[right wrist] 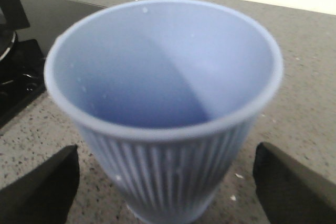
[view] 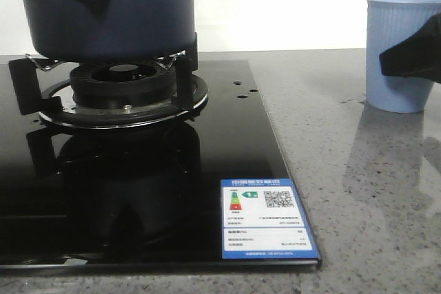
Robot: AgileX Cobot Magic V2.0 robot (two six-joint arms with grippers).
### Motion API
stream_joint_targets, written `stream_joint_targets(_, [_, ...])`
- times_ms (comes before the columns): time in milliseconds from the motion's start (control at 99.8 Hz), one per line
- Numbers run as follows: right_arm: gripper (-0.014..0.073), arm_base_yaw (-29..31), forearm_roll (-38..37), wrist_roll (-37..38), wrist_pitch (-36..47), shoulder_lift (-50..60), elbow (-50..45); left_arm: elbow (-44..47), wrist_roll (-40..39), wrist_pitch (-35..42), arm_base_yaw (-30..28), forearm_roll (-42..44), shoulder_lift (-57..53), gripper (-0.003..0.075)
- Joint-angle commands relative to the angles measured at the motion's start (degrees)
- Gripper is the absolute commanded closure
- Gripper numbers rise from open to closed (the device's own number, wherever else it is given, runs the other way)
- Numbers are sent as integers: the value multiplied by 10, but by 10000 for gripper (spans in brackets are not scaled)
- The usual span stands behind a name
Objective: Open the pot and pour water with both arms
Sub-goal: 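Carry the empty cup back and set it on the counter, open right gripper, then lower the lid onto the pot with left gripper and release the knob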
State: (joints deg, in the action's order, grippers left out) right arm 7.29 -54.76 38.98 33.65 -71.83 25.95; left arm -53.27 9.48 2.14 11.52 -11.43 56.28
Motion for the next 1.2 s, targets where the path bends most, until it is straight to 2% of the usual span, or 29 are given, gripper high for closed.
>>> stream_joint_targets(0, [-17, 2, 13, 4, -1, 37, 2, -19, -2, 61, -1, -2, -13, 347])
stream_joint_targets(200, [-17, 2, 13, 5, -30, 108, -35, -19, -2, 61, 0, -3, -13, 347])
stream_joint_targets(271, [-17, 2, 13, 27, -30, 137, -48, -19, -2, 61, 3, -3, -13, 347])
stream_joint_targets(351, [-15, 2, 13, 57, -31, 171, -63, -19, -2, 61, 19, -3, -12, 347])
stream_joint_targets(762, [-15, 2, 12, 67, -48, 332, -109, -19, -2, 71, 135, -3, 48, 347])
stream_joint_targets(1002, [-15, 2, 9, 82, -60, 361, -109, -19, -2, 118, 175, -3, 102, 347])
stream_joint_targets(1193, [-15, 2, 9, 82, -60, 361, -109, -19, -2, 141, 180, -3, 135, 347])
